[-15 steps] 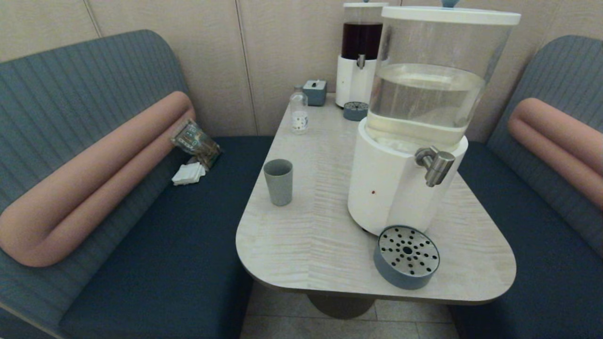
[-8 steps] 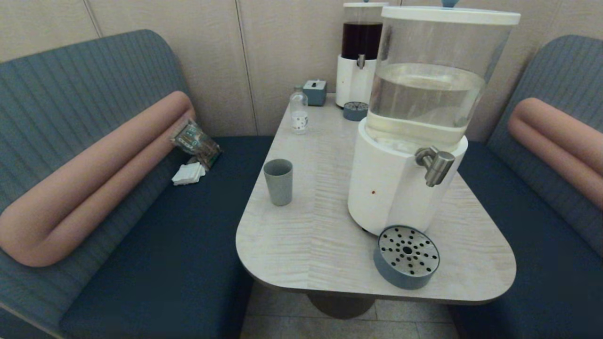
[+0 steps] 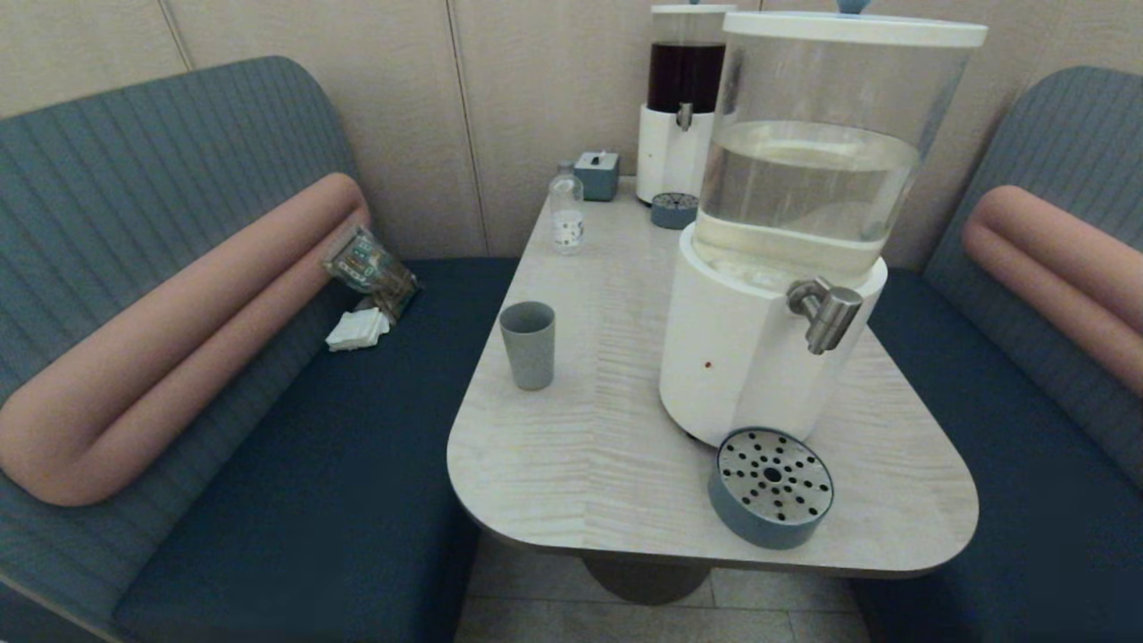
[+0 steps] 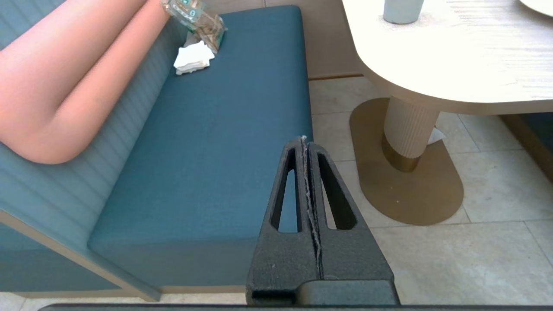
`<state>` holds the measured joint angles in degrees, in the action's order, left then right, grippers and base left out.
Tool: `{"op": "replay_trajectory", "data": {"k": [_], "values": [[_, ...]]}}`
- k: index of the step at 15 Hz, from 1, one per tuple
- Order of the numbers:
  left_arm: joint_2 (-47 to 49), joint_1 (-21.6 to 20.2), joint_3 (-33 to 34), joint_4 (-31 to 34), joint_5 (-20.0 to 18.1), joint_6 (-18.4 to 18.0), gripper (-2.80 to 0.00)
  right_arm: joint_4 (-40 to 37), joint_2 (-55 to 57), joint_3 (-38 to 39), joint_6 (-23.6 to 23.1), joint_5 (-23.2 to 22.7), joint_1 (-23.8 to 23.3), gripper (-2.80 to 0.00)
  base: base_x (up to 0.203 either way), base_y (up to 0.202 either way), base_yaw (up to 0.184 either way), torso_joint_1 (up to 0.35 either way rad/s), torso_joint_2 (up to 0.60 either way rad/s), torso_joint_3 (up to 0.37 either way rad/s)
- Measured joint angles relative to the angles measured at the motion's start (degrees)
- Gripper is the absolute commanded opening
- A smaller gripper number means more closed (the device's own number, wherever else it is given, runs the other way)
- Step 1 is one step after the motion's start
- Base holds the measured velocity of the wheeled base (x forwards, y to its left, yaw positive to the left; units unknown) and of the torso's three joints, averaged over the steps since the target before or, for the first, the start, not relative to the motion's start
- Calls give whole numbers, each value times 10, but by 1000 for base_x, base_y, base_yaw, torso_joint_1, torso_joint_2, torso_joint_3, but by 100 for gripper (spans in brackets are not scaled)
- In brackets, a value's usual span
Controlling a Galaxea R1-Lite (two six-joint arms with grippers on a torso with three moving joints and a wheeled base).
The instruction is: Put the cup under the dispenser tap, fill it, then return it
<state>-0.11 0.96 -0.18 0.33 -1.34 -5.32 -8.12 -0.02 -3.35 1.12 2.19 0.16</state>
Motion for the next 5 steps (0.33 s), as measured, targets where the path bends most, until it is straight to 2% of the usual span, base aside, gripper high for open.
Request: {"op": "replay_trajectory", "data": {"k": [5], "values": [[0,0,0,-1,0,0,-280,0,0,0,0,0,0,-280,0,0,0,0,0,0]]}}
